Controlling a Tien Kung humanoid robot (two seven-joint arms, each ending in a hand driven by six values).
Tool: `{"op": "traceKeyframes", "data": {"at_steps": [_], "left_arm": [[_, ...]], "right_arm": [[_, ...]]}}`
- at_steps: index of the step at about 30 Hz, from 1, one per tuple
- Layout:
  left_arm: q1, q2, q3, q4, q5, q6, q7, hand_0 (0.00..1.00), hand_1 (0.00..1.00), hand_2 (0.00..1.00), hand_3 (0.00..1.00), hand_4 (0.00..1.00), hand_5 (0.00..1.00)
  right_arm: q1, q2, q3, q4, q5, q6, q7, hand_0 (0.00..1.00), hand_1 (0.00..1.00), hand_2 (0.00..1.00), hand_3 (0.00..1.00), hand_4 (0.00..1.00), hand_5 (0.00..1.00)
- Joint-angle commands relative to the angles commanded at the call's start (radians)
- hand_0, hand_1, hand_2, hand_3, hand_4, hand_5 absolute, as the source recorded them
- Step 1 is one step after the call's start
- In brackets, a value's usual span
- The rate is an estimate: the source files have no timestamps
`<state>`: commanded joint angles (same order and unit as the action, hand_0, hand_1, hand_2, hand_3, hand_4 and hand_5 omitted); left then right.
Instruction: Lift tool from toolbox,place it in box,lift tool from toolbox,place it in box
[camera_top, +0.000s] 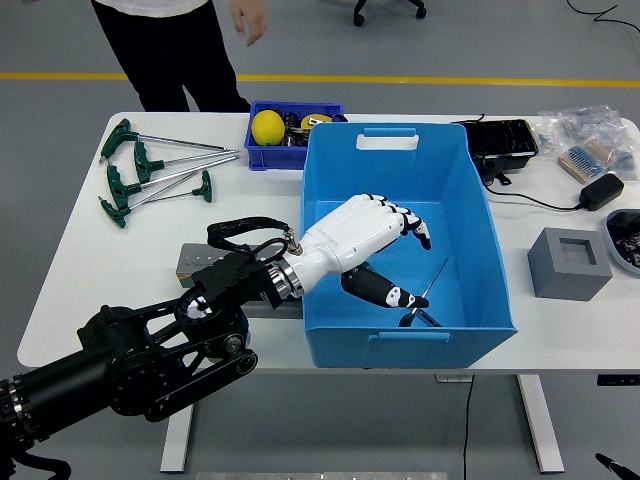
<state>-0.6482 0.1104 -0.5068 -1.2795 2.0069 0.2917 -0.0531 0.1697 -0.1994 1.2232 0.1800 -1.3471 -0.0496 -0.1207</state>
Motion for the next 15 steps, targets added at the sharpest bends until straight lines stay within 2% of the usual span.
{"op": "traceKeyframes", "data": {"at_steps": [1,5,6,7,10,12,13,15], "left_arm": [[0.005,0.002,-0.006,-0.001,-0.002,0.003,0.002,0.956,0.953,0.998,0.852,0.998,0.645],[0.04,0.009,-0.06,-0.009,-0.039,0.052,-0.006,0.956,0.953,0.998,0.852,0.998,0.645],[0.065,0.008,-0.099,-0.012,-0.079,0.084,-0.018,0.956,0.953,0.998,0.852,0.998,0.645],[0.084,0.008,-0.129,-0.015,-0.115,0.109,-0.029,0.948,0.939,0.998,0.87,0.998,0.689],[0.149,0.006,-0.237,-0.033,-0.238,0.186,-0.062,0.948,0.939,0.998,0.87,0.998,0.689],[0.195,0.006,-0.317,-0.063,-0.323,0.237,-0.064,0.948,0.939,0.998,0.87,0.998,0.689],[0.215,0.007,-0.351,-0.079,-0.362,0.257,-0.067,0.848,0.843,0.887,0.771,0.998,0.709],[0.272,0.011,-0.438,-0.131,-0.453,0.284,-0.08,0.848,0.843,0.887,0.771,0.998,0.709]], "right_arm": [[-0.001,0.0,0.0,0.0,0.0,0.0,0.0,0.771,0.691,0.729,0.694,0.982,0.78],[-0.003,0.001,0.002,0.0,-0.001,0.0,-0.001,0.771,0.691,0.729,0.694,0.982,0.78],[-0.004,0.002,0.001,0.0,0.0,0.0,-0.001,0.771,0.691,0.729,0.694,0.982,0.78],[-0.004,0.003,0.001,0.0,0.001,0.0,-0.001,0.771,0.693,0.729,0.694,0.981,0.778],[-0.006,0.005,-0.001,0.0,0.004,0.0,-0.001,0.771,0.693,0.729,0.694,0.981,0.778],[-0.007,0.005,0.001,0.0,-0.001,0.0,-0.002,0.771,0.693,0.729,0.694,0.981,0.778],[-0.008,0.005,-0.001,0.0,0.002,0.0,-0.001,0.771,0.691,0.729,0.693,0.98,0.778],[-0.01,0.005,-0.005,0.0,0.006,0.0,0.001,0.771,0.691,0.729,0.693,0.98,0.778]]}}
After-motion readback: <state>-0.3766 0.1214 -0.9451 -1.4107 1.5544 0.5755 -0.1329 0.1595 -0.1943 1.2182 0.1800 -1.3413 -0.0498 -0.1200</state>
